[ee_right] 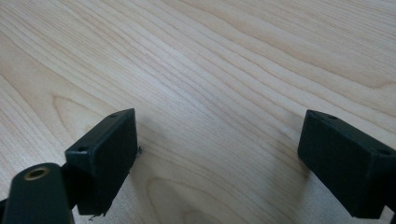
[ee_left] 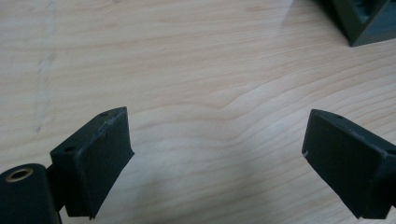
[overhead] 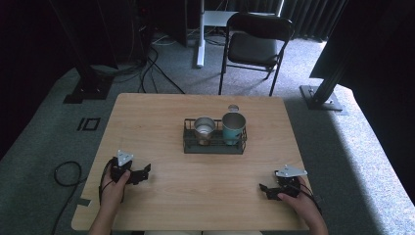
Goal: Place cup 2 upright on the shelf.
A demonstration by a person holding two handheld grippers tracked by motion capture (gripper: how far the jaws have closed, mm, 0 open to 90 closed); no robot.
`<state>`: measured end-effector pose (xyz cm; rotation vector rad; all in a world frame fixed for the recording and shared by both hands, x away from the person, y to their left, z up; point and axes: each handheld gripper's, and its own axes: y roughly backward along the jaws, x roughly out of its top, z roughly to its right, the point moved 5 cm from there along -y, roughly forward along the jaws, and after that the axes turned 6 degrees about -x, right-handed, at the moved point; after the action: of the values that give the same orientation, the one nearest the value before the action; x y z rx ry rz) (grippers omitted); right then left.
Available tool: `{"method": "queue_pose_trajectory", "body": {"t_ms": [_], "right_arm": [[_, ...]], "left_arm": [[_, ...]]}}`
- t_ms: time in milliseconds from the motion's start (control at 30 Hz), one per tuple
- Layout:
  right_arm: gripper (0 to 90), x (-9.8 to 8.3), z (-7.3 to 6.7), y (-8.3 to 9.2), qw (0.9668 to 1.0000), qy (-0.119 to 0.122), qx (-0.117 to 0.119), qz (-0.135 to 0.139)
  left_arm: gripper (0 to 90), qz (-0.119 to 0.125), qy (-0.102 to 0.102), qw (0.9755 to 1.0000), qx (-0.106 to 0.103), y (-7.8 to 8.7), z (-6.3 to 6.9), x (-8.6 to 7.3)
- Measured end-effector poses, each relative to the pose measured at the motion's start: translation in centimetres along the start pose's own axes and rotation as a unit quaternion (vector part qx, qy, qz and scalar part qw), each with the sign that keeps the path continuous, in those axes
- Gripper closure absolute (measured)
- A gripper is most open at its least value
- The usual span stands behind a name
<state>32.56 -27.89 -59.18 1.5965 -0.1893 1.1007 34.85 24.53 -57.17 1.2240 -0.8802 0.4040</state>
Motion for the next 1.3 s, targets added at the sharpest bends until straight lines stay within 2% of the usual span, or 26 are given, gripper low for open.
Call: {"method": "queue_pose_trajectory", "body": {"t_ms": [167,300,567,1067,1300], "right_arm": [[11.6,0.0,0.0,0.0,1.0000,0.000,0.000,0.000],[11.6,0.0,0.0,0.0,1.0000,0.000,0.000,0.000],[11.6,0.0,0.0,0.0,1.0000,0.000,0.000,0.000],[11.6,0.0,0.0,0.0,1.0000,0.000,0.000,0.000],[11.6,0.0,0.0,0.0,1.0000,0.000,0.000,0.000]], "left_arm": [[8.9,-0.007,0.011,0.9996,0.026,0.6,-0.9,-0.8],[8.9,-0.012,0.024,0.9978,0.060,1.1,-2.0,-1.4],[8.9,-0.015,0.051,0.9953,0.081,2.0,-3.6,-2.3],[8.9,-0.029,0.064,0.9931,0.094,3.0,-4.5,-3.5],[8.9,-0.035,0.065,0.9931,0.091,3.2,-4.6,-4.0]]}}
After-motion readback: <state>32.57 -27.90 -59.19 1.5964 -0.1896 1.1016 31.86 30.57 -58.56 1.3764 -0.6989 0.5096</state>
